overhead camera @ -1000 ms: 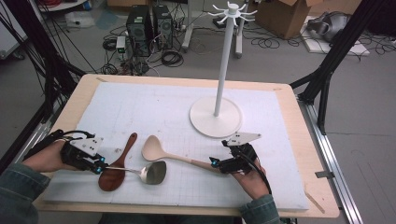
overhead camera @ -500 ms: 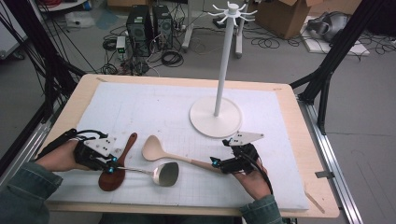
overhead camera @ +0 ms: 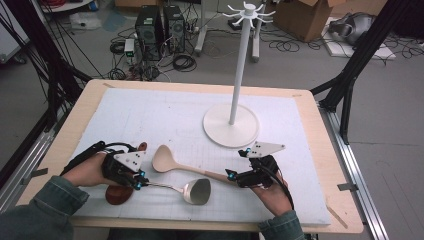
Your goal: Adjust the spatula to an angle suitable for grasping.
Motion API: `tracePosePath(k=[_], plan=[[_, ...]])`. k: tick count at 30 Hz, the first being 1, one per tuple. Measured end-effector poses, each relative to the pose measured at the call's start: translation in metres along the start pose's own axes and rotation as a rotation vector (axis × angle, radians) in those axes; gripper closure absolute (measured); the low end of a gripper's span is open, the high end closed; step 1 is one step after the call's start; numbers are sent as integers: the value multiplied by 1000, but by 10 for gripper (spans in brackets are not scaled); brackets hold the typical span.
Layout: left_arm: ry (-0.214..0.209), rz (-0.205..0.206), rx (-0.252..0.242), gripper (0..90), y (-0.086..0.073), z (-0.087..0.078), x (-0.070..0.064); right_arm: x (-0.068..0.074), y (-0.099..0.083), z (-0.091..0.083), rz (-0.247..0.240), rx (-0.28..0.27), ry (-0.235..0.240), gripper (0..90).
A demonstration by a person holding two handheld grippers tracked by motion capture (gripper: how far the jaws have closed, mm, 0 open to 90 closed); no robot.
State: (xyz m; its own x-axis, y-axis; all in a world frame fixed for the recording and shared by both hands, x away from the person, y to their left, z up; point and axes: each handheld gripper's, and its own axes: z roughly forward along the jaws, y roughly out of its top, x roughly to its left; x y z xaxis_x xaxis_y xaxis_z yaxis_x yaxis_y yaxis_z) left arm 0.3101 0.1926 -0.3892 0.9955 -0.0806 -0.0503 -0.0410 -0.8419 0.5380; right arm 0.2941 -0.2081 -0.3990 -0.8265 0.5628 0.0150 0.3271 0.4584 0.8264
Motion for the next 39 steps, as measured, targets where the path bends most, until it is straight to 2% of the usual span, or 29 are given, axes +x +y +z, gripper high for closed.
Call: tracePosePath(k=[12,19,23,29,31,39], plan=[[10,5,18,842,22,29,3,1,3,1,-24,6,7,195],[9,-3,-4,841,24,38,6,4,4,3,-28,13,18,195],[7,-12,12,835,22,42,9,6,6,7,-36,20,28,195],[1,-27,6,820,21,43,11,13,10,16,-53,36,61,195],[-6,-44,-15,797,19,42,10,15,11,19,-55,43,75,195],[5,-55,-60,721,14,34,7,22,17,31,-60,48,127,196]])
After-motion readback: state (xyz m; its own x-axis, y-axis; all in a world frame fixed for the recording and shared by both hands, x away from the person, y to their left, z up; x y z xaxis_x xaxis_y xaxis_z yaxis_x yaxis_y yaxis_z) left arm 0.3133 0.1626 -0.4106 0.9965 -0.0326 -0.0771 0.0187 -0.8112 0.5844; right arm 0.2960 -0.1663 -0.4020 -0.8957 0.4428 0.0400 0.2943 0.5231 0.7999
